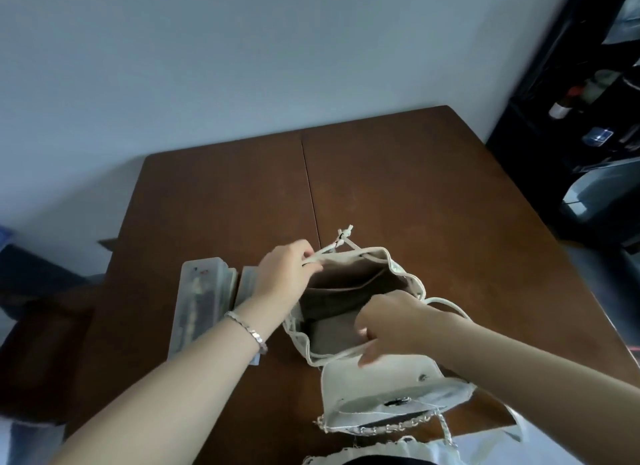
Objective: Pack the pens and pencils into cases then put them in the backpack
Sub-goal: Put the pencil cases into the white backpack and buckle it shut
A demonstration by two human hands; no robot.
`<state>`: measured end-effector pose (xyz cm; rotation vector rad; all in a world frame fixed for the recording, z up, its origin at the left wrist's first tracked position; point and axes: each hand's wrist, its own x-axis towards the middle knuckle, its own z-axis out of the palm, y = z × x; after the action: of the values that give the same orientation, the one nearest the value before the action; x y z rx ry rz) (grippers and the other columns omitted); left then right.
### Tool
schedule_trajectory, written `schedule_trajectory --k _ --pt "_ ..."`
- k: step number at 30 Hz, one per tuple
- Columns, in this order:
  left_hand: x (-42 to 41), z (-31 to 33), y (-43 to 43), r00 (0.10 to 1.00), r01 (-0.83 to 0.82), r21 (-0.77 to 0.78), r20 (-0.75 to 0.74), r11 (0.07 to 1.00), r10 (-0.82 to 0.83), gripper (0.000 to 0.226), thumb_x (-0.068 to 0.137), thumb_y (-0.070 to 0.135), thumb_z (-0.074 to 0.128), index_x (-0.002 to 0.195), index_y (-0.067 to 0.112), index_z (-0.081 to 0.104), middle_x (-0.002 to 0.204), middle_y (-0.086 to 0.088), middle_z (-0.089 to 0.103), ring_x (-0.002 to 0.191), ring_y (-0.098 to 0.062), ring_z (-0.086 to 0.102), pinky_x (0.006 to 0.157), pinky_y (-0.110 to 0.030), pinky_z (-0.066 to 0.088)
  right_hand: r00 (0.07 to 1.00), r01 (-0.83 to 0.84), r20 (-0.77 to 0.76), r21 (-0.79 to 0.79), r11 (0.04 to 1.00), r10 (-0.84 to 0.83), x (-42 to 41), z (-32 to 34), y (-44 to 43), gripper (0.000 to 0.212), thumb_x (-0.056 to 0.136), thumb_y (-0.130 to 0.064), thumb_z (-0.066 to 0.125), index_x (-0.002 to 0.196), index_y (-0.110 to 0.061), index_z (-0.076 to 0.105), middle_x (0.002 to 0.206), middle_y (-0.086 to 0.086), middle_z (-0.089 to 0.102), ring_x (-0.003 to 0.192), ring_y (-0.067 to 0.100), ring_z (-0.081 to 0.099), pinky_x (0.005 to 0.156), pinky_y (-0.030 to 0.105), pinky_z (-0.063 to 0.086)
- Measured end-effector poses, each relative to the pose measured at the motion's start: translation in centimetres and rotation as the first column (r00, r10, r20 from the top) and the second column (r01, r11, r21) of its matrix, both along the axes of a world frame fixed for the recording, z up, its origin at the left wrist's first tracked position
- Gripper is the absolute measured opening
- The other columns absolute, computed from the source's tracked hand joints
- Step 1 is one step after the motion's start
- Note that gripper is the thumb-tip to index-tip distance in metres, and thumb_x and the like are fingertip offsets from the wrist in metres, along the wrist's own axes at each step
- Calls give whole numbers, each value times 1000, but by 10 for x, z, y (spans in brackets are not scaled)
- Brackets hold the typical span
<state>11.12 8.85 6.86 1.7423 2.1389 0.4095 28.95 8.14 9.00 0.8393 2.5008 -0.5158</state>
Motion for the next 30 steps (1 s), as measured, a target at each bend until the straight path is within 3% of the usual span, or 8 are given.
schedule_trajectory --k 4,7,10,12,16,24,27,30 --pt "-1 -3 -10 990 -64 14 124 998 62 24 85 36 65 100 18 66 92 5 69 83 -15 63 65 -27 48 877 317 -394 46 947 -275 -5 -7 15 43 80 -53 60 112 -25 62 111 -4 59 105 16 53 84 30 42" --pt "-12 -3 -24 922 -61 29 385 998 46 28 89 39 57 102 17 65 97 0 70 78 -10 62 69 -23 47 628 574 -603 -69 816 -492 -5 -5 30 22 92 -35 50 98 -20 66 93 -5 61 90 16 57 75 31 46" --pt "-43 -26 -45 974 -227 110 49 968 223 48 92 36 53 131 10 50 143 -11 44 129 -23 44 103 -30 38 647 565 -551 -119 817 -527 -4 -7 42 18 90 -21 52 100 -19 67 94 -4 64 86 13 58 80 30 49" --pt "-68 -42 -60 893 -430 -109 -197 896 405 79 88 39 57 147 6 17 155 -22 8 144 -36 10 116 -45 16 637 564 -548 -148 812 -542 -7 -8 44 18 88 -17 54 101 -18 67 94 -1 66 83 13 57 81 29 49" --pt "-105 -59 -82 715 -677 -401 -156 617 682 103 81 44 65 148 4 -2 151 -29 13 139 -43 17 113 -54 21 616 569 -560 -170 805 -554 -12 -8 44 17 87 -14 57 100 -16 67 89 -1 61 76 11 52 72 18 37" --pt "-92 -21 -73 688 -656 -251 189 712 700 113 69 38 79 149 13 3 141 -22 38 127 -41 41 98 -48 42 523 630 -524 -294 719 -672 -17 -2 43 14 89 -30 55 96 -21 63 80 -6 61 72 10 54 60 13 38" --pt "-54 19 -51 760 -520 -149 369 841 535 104 72 42 74 148 22 5 143 -11 40 121 -31 49 87 -36 46 417 686 -477 -393 612 -774 -24 6 41 43 84 -60 48 101 -23 59 81 -11 61 77 4 56 70 24 41" --pt "-8 55 -37 880 -313 -111 340 943 332 103 72 52 69 146 33 0 141 -6 38 114 -24 52 77 -31 46 221 533 -351 -738 414 -910 -24 13 42 70 69 -78 45 110 -23 59 103 -2 67 98 16 60 89 33 42"
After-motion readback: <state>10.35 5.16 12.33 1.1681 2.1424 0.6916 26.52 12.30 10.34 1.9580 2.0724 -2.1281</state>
